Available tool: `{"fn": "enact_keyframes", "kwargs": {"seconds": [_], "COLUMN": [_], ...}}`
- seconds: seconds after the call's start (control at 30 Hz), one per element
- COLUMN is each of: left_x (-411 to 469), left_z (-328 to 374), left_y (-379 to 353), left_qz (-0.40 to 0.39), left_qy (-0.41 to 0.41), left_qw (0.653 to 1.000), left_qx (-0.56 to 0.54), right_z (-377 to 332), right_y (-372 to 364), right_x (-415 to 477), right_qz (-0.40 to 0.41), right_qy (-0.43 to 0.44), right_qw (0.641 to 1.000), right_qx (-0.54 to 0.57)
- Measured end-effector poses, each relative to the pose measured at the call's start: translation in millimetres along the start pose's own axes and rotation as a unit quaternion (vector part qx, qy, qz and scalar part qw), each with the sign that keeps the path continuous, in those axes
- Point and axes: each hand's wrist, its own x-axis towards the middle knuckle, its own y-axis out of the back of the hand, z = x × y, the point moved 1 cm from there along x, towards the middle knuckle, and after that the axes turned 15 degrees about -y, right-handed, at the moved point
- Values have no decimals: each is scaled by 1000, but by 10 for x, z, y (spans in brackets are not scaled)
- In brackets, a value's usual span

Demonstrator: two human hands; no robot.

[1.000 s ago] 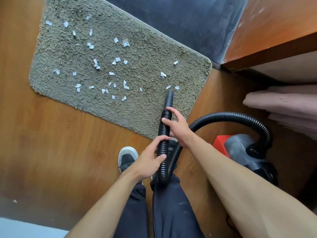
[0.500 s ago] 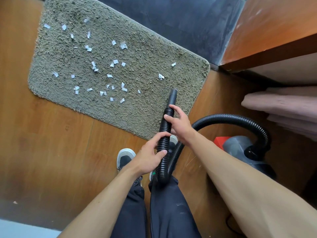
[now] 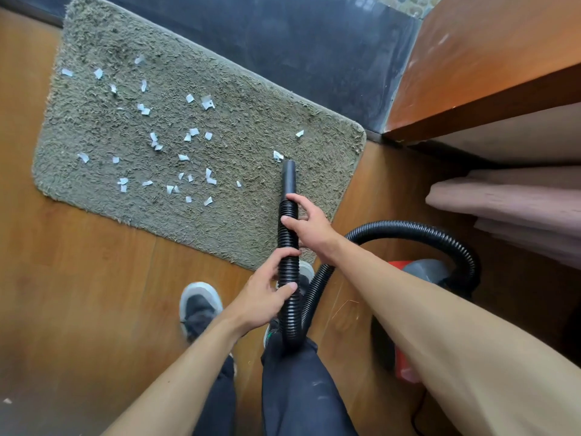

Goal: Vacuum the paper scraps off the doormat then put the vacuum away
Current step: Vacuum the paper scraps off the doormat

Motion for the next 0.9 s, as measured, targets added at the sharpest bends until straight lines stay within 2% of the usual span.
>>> {"fn": "enact_keyframes", "kwargs": {"seconds": [0.37,0.53,0.9], "left_x": [43,-47,-125], "left_z": [170,146,99], "left_y": [117,347,602], "left_qz": [-32,-28,-9], "left_qy": [27,46,58], "left_qw": [999,997,996], "left_qx": [-30,-47,-72], "right_z": [-147,-201,-221], "right_y": [2,-202,-494], "right_x": [27,98,170], "right_qz": [-11,-25,-2], "right_qy": [-40,-54,-44], "right_qw": [999,998,999], "right_qx": [0,-2,-13]}}
